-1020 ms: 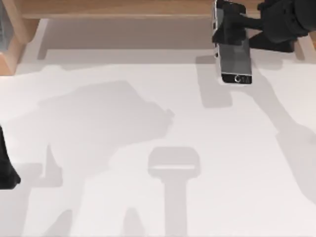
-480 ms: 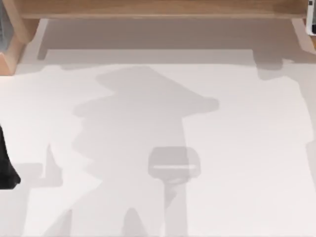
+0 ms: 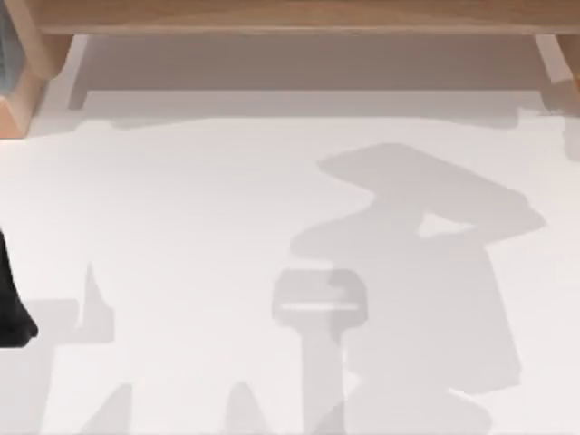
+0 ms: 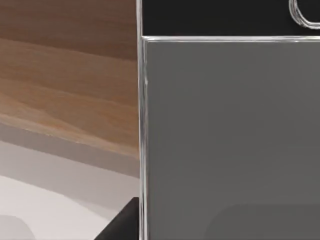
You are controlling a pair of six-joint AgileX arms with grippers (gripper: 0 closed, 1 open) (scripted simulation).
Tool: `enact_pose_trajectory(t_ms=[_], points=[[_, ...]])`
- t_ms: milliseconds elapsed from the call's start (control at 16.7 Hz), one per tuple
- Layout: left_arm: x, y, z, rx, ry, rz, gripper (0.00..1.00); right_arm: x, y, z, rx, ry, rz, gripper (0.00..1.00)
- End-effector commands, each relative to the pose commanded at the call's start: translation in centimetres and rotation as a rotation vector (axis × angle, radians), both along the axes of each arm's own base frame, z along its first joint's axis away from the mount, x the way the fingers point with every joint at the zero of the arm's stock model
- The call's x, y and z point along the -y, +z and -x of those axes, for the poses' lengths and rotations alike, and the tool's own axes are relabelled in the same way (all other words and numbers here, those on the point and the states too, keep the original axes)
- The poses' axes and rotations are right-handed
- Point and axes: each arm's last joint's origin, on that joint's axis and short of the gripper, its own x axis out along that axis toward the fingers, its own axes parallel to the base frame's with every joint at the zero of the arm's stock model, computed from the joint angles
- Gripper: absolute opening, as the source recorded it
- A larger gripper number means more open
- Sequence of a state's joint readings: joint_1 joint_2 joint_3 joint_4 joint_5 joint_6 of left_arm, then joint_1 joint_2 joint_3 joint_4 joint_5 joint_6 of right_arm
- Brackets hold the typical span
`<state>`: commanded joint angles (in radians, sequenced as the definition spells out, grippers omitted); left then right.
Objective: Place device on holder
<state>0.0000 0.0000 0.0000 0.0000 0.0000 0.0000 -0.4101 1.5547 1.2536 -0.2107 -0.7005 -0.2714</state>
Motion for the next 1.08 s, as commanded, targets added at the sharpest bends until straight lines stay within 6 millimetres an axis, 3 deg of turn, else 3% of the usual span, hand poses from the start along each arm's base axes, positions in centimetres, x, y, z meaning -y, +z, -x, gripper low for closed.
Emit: enact_pose_trajectory(t_ms=[240,540,720,1080], points=[[0.0,0.0,0.0,0.000,0.000,0.000,1.00,4.1,-1.2,2.6,0.053,-0.065,0.074,0.00],[0.0,0.0,0.0,0.000,0.000,0.000,1.00,8.7,-6.0,7.3,-0.016,-0.195,0.097,0.00],[0.0,0.0,0.0,0.000,0.000,0.000,1.00,9.3,-7.1,8.5,-0.033,-0.219,0.099,0.00],[0.0,0.0,0.0,0.000,0.000,0.000,1.00,9.3,-7.2,8.4,-0.037,-0.217,0.092,0.00]])
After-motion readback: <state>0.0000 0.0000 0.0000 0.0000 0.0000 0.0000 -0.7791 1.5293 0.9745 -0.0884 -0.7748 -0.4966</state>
